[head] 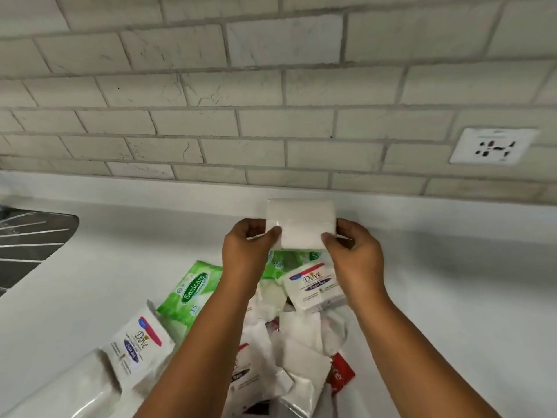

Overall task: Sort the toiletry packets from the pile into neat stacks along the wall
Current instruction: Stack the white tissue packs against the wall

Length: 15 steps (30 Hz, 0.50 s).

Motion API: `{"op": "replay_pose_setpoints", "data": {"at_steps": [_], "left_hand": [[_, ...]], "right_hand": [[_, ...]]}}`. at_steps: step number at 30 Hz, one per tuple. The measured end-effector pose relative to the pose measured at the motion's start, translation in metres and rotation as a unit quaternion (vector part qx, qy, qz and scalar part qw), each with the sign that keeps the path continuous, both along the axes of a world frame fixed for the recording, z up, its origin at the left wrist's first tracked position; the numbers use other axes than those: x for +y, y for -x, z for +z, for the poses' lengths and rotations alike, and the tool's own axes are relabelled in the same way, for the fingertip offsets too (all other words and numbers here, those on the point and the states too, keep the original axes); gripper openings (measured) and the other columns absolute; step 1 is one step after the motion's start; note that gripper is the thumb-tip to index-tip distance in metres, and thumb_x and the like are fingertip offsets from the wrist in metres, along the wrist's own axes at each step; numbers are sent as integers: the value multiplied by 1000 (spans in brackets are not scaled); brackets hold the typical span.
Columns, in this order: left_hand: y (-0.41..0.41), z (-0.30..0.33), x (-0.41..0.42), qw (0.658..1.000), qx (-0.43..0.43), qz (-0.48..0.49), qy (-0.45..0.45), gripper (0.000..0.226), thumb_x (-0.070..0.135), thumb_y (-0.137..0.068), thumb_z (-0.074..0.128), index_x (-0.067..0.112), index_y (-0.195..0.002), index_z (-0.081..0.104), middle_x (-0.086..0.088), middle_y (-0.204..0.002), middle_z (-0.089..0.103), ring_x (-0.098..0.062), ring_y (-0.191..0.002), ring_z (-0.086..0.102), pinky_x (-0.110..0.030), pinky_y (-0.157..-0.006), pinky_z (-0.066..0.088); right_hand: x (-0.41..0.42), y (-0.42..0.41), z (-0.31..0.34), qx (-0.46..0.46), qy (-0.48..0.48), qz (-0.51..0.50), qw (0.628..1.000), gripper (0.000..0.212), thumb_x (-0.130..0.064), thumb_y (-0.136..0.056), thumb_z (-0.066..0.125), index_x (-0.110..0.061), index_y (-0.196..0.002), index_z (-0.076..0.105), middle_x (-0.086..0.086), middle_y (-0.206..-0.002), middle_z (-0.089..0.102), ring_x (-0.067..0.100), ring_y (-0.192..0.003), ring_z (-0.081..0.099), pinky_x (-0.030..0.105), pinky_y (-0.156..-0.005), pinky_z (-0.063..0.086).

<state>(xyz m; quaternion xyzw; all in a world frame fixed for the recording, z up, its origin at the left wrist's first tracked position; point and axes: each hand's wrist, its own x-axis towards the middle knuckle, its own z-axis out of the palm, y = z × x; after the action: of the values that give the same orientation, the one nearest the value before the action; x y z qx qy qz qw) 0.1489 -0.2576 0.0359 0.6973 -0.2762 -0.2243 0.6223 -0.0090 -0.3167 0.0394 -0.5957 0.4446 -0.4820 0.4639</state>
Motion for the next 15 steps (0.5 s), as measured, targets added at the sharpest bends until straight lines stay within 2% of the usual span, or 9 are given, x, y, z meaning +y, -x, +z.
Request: {"op": "replay_pose_setpoints", "data": {"at_steps": [5, 8, 10, 12, 15], "left_hand": [[81, 4, -29, 999, 11, -50, 0, 19, 26, -75, 80, 26, -86, 64, 4, -88, 67, -20, -79, 66, -35, -74, 56], [138, 6, -50, 997, 3, -75, -6, 21, 30, -74, 80, 24, -88, 66, 5, -90, 69, -21, -84, 67, -42, -83, 56], [177, 6, -63, 996, 10, -88, -8, 21, 31, -74, 80, 25, -88, 65, 6, -90, 68, -21, -79, 64, -40, -81, 54], [224, 7, -76, 994, 23, -105, -17, 18, 30, -77, 77, 27, -88, 65, 7, -92, 68, -21, -81, 64, -39, -82, 54], [284, 6, -96, 990, 44, -131, -10, 11, 25, -82, 72, 26, -91, 66, 6, -94, 66, -17, -83, 64, -44, -88, 56]], "right_hand": [[-18, 79, -2, -18, -10, -51, 998, 24, -13, -84, 68, -33, -98, 64, -14, -94, 68, 9, -90, 66, 30, -83, 54], [-32, 138, -3, -22, -23, -77, 997, 24, -14, -85, 68, -25, -106, 67, -11, -99, 69, 8, -90, 66, 27, -82, 52], [-41, 178, -3, -20, -26, -89, 995, 26, -14, -84, 67, -21, -110, 67, -10, -98, 70, 7, -89, 66, 27, -82, 52], [-51, 226, -3, -22, -28, -103, 994, 25, -14, -85, 67, -21, -109, 67, -9, -97, 70, 7, -88, 66, 25, -81, 52], [-66, 287, -4, -19, -29, -128, 991, 22, -13, -86, 66, -20, -107, 67, -8, -96, 69, 7, -87, 65, 24, -80, 51]]}}
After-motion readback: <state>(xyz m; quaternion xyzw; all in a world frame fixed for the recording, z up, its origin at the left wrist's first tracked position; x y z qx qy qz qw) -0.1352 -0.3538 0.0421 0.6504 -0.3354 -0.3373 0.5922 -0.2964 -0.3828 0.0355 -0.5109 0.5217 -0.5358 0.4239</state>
